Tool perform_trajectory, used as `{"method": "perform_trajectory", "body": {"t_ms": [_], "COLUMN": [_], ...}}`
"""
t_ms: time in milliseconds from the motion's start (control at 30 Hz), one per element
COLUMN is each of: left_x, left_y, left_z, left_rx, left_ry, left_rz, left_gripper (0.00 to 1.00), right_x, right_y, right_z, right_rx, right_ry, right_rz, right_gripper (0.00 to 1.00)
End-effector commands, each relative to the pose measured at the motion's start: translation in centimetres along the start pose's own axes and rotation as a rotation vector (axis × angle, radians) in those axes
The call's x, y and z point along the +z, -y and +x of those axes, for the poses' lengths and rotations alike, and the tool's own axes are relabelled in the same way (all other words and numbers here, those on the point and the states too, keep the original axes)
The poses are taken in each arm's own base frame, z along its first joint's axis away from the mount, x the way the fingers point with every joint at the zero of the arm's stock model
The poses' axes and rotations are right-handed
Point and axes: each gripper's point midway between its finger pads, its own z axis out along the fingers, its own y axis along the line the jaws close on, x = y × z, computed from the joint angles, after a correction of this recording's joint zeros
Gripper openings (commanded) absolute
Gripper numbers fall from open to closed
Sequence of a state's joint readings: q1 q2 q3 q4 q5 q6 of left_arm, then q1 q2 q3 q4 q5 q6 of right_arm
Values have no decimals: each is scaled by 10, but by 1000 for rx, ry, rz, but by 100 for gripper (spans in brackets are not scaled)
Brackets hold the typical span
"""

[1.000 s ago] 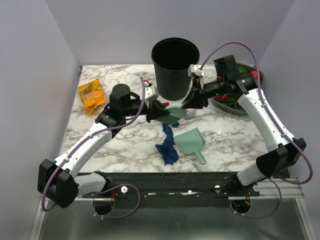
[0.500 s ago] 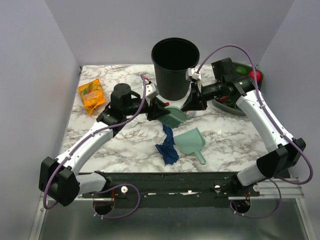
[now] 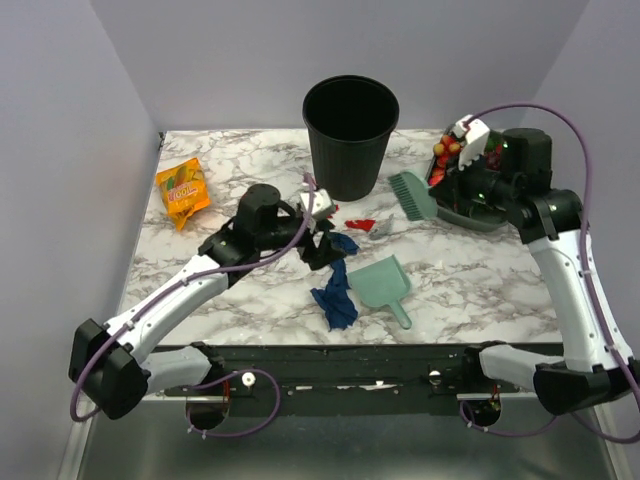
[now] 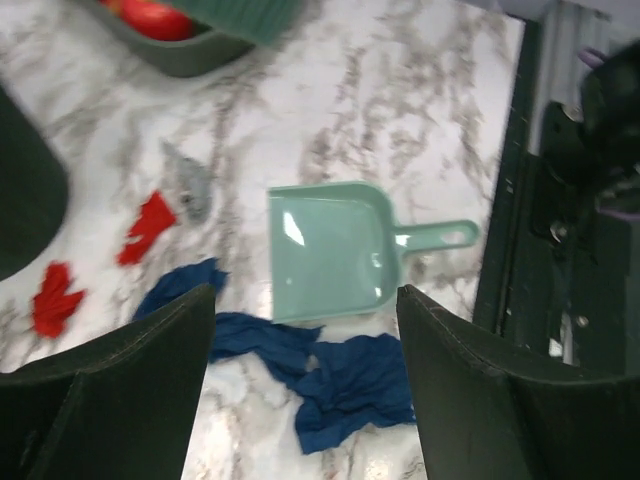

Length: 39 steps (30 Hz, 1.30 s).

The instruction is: Sweep away the paper scraps from the table

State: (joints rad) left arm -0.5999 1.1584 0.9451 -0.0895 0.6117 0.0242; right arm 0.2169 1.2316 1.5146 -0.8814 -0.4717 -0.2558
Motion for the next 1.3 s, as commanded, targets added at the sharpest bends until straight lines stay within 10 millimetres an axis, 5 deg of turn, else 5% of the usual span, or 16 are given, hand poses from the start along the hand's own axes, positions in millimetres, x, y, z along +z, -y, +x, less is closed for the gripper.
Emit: {"method": "perform_trajectory", "body": {"t_ms": [0,133,367,667,800,1133,1267], "left_x": [22,49,100,145,152,138,137], "left_y": [43,83,97,102,96,90,84], "left_z": [45,76,131,165,178,187,200], "left_rx": [116,196,254,278,283,331,340], "left_ry": [-175,-291,-436,-536,-588,-648,-721], "left_rz": [147,312,392,424,395,374,368], "left_gripper": [80,77,73,61,49,48,36], "right_x": [-32,-47,-87,-107,-109,-105,-100], "right_y": [41,36,26,27,25,21,23], "right_z": [-12,-17,-29,-15,-16,-17,-16], "right_rx": [119,160,125,129,132,128,130], "right_ry": [116,176,270,291,297,303,303], "right_rz": [318,334,384,458,453,421,414], "right_gripper": [1,1,1,1,1,1,1]}}
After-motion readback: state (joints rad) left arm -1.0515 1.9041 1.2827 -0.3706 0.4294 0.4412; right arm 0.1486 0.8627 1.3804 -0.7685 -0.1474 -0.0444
